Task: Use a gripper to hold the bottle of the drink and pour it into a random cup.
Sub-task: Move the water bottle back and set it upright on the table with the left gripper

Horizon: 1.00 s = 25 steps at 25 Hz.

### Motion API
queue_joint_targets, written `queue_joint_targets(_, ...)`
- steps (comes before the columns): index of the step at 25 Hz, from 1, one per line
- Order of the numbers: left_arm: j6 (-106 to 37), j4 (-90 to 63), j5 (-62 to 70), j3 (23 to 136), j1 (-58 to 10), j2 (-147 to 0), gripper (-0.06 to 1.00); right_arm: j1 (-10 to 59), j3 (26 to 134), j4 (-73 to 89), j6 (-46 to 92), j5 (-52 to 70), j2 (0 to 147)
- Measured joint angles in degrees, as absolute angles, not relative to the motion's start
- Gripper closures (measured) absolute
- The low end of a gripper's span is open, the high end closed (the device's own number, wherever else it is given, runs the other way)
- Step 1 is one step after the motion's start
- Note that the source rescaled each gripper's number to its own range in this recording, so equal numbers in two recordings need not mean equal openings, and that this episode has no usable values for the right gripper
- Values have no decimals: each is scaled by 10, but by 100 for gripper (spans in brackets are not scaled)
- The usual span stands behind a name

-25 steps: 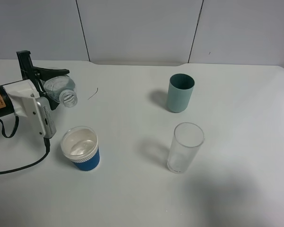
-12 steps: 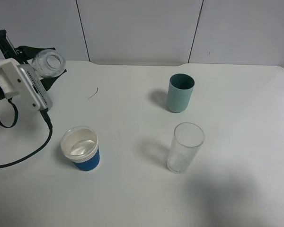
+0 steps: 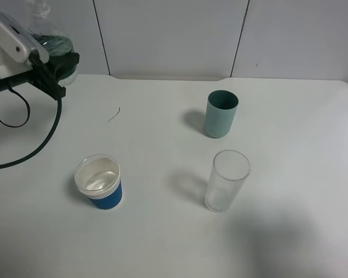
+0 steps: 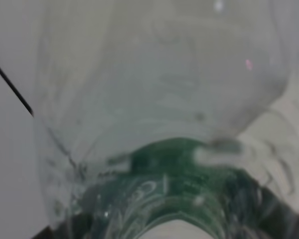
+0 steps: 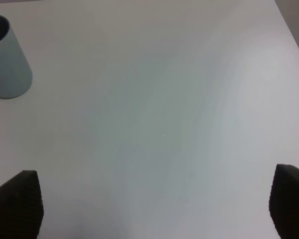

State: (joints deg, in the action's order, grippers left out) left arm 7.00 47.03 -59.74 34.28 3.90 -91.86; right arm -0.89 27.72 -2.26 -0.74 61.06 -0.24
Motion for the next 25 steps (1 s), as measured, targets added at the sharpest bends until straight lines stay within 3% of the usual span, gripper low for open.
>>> queue_joint_targets(13,327,532,-598,393,39,-924,93,-9,277,-23,-7,611,-2)
queue_joint_targets(25,274,538,-673,396,39,-981,93,-9,277,-23,-7,611,-2)
